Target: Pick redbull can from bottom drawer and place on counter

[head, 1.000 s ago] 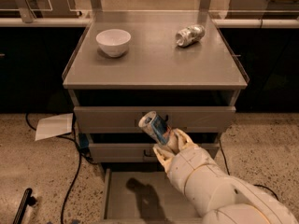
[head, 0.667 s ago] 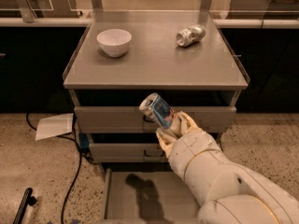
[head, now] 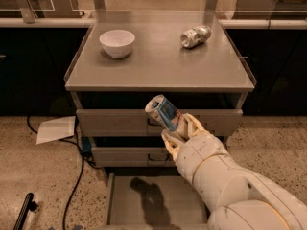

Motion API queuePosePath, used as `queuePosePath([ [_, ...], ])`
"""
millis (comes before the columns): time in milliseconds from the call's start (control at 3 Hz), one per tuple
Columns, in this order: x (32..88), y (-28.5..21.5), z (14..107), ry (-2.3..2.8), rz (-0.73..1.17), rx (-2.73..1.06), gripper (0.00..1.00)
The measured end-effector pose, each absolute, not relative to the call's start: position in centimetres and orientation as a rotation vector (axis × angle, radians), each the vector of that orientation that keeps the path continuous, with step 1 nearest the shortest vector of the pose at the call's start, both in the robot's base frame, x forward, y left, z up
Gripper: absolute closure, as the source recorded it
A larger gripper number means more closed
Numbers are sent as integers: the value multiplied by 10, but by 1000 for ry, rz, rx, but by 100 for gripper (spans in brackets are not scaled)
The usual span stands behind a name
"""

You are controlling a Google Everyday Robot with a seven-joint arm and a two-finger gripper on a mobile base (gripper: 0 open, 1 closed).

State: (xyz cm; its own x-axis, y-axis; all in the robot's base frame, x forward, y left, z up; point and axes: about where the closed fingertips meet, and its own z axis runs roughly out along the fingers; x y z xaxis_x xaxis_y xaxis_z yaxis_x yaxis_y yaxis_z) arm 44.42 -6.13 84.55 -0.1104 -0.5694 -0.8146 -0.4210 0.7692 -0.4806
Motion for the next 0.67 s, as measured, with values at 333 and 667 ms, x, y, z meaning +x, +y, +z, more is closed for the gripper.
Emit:
queuePosePath([
  [333, 463, -70, 862, 1656, -171, -829, 100],
  [667, 486, -79, 896, 1571, -224, -888, 100],
])
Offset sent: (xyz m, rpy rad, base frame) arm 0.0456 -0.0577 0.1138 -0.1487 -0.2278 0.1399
